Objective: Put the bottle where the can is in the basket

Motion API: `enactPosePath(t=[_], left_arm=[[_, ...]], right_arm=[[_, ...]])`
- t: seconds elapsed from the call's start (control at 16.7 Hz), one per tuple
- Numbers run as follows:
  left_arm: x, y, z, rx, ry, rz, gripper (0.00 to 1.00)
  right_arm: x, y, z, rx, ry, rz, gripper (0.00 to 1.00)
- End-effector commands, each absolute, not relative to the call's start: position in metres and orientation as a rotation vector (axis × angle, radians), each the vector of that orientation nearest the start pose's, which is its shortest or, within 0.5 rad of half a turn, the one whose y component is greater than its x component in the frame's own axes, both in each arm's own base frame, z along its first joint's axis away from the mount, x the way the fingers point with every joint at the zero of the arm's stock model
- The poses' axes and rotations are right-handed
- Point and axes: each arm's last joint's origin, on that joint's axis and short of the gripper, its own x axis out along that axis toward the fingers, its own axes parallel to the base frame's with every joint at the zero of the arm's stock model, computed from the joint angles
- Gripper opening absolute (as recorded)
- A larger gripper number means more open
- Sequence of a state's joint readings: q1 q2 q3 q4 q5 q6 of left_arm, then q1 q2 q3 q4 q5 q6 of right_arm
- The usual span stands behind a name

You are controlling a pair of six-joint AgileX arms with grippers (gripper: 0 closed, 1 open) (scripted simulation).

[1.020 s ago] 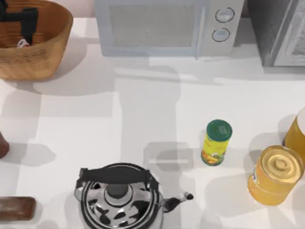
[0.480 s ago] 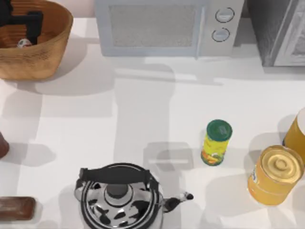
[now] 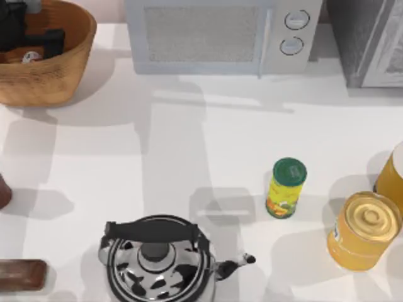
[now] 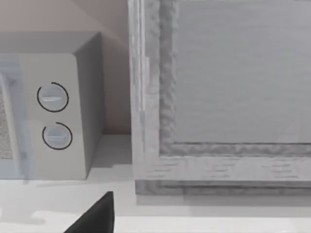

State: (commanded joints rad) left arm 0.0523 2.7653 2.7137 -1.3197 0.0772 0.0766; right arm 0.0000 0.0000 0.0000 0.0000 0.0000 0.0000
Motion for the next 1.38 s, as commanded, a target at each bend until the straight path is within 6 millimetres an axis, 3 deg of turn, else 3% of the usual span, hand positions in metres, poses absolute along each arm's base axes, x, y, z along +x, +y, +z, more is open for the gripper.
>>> enactPosePath(t=[0.18,0.42,1.2,1.38], left_arm=[[0.5402,0.0326,0.1328,-0.029,1.367,-0.051,1.00],[0.5403,0.0326,0.1321,-0.029,1.367,-0.051,1.00],[0.5403,0.0326,0.1321,-0.029,1.367,-0.051,0.02],[0.5403,0.0326,0.1321,-0.029,1.367,-0.051,0.00]], right_arm=[[0.1057,-0.0012,0.1600,0.000,0.000,0.000,1.00],[0.1057,-0.0012,0.1600,0.000,0.000,0.000,1.00],[0.1057,-0.0012,0.1600,0.000,0.000,0.000,1.00],[0.1057,-0.0012,0.1600,0.000,0.000,0.000,1.00]])
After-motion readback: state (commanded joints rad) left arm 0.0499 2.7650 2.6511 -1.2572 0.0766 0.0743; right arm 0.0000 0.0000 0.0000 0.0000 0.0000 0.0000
